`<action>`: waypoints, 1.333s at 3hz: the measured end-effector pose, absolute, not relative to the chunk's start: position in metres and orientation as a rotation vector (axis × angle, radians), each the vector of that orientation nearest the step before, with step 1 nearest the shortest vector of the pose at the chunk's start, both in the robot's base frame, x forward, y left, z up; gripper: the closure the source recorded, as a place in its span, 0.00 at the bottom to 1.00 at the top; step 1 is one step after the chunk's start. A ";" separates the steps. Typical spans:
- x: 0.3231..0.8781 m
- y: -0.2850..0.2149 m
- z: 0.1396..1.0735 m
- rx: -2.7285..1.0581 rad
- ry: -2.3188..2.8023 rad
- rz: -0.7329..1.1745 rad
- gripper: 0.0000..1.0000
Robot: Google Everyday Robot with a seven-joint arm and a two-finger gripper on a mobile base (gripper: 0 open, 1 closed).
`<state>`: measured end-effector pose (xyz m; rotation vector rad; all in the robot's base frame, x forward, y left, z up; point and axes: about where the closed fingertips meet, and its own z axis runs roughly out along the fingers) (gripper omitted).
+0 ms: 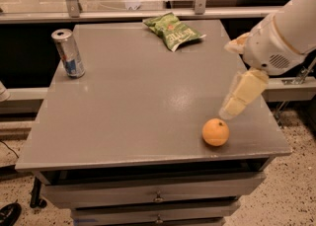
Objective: Move redbull can near orange
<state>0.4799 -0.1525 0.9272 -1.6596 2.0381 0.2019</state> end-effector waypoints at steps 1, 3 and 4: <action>0.503 -0.099 0.902 -1.593 1.894 0.408 0.00; 0.552 0.034 0.909 -1.375 1.587 0.686 0.00; 0.552 0.034 0.909 -1.375 1.587 0.686 0.00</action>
Offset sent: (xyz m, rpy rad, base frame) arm 0.0736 0.1938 -0.0307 0.6622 -0.0933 0.1615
